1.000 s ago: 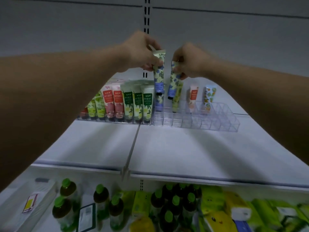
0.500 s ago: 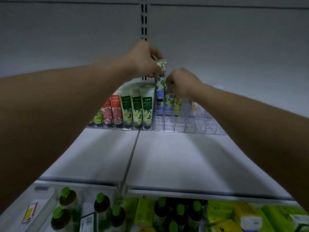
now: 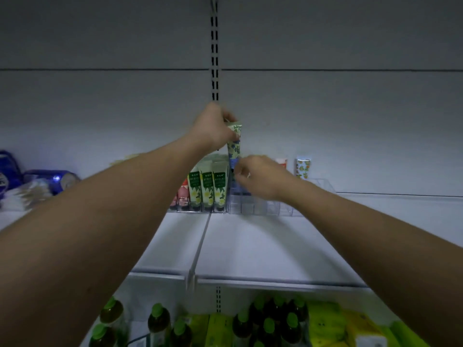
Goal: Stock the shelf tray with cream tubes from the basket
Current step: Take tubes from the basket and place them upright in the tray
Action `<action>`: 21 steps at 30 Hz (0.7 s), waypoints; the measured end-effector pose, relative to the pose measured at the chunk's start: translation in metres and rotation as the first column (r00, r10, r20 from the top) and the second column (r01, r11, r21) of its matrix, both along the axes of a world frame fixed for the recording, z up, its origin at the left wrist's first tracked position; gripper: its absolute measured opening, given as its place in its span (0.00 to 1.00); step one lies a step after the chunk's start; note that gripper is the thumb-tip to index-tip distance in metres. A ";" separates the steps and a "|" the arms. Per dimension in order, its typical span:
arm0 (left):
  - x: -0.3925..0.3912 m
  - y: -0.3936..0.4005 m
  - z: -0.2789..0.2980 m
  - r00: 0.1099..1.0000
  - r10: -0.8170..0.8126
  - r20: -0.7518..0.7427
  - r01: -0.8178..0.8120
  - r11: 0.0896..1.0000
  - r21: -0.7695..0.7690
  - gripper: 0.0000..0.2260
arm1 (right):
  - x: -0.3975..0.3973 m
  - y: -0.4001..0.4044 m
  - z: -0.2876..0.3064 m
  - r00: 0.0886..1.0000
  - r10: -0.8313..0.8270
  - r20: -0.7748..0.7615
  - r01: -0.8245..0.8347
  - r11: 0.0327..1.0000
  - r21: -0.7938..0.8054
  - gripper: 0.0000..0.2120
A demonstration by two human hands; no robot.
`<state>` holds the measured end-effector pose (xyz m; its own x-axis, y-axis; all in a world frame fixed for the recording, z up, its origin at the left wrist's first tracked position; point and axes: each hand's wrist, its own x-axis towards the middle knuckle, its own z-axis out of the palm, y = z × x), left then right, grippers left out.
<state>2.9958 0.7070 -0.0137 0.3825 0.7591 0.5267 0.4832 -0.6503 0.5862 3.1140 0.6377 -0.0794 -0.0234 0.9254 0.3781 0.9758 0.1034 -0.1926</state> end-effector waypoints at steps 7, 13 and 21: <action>0.011 -0.001 -0.014 0.998 0.058 0.007 -0.058 0.998 -0.001 0.09 | -0.014 -0.036 -0.060 0.990 0.078 -0.120 -0.106 0.964 -0.245 0.25; 0.024 0.008 -0.030 0.990 0.122 -0.074 -0.118 0.991 0.058 0.09 | -0.007 -0.048 -0.097 0.991 0.101 -0.083 -0.120 0.957 -0.266 0.32; 0.034 0.020 -0.043 0.948 0.213 -0.238 -0.197 0.976 0.088 0.08 | -0.006 -0.048 -0.097 0.987 0.111 -0.112 -0.137 0.957 -0.255 0.31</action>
<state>3.0296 0.7268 -0.0564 0.3452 0.8032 0.4855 0.7330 -0.5538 0.3950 3.1084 0.5901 -0.1761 -0.1201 0.9843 0.1295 0.9344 0.1562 -0.3202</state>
